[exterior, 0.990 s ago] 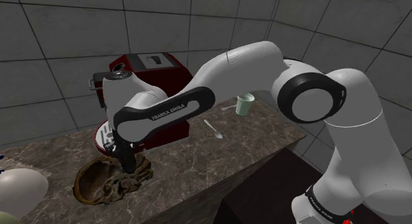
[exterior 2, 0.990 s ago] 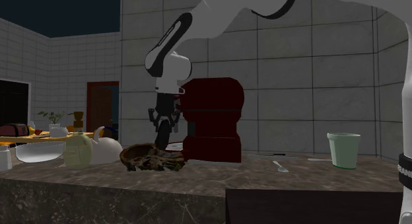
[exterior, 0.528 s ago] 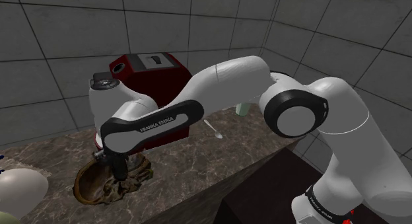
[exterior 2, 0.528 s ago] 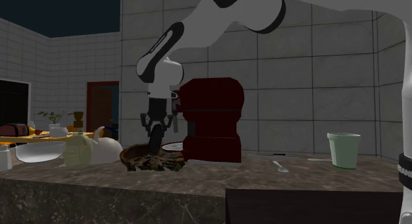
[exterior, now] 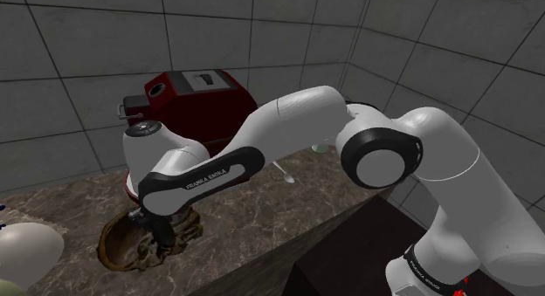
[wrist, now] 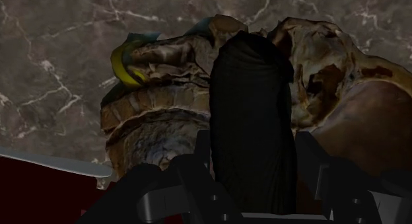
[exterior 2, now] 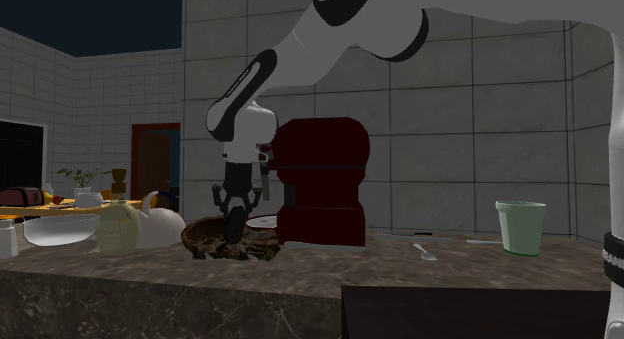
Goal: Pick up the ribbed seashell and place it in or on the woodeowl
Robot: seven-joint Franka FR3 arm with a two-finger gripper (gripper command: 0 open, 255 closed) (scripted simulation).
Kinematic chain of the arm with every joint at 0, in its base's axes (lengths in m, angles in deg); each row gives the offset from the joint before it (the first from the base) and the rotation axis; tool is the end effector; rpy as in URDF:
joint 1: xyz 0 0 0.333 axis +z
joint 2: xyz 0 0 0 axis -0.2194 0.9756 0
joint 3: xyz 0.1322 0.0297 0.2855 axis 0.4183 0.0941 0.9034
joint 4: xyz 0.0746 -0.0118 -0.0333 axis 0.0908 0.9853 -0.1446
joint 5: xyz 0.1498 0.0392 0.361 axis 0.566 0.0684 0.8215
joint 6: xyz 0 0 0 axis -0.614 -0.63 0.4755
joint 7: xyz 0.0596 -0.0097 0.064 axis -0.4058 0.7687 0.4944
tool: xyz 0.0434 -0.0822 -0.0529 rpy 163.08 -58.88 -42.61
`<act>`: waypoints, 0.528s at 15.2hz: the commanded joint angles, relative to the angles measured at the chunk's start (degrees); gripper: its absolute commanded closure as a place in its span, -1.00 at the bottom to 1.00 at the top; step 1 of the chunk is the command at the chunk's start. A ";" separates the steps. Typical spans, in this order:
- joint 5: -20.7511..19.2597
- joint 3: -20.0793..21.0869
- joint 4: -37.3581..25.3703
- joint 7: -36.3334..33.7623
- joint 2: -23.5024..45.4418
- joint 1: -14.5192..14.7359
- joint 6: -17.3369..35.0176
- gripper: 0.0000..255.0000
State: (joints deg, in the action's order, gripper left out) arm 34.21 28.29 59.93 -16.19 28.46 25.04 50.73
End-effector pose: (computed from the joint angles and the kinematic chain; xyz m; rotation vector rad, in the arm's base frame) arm 0.5545 0.5276 0.2131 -3.0735 -0.2028 -0.0780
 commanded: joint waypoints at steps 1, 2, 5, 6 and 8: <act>-0.02 -0.02 -0.15 0.03 0.29 0.00 0.16 1.00; -0.02 -0.02 -0.15 0.03 0.29 0.00 0.16 1.00; -0.02 -0.02 -0.15 0.03 0.29 0.00 0.16 1.00; -0.02 -0.02 -0.15 0.03 0.29 0.00 0.16 1.00; -0.02 -0.02 -0.15 0.03 0.29 0.00 0.16 -1.00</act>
State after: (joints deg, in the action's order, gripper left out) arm 34.19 28.26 59.78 -16.16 28.75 25.04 50.88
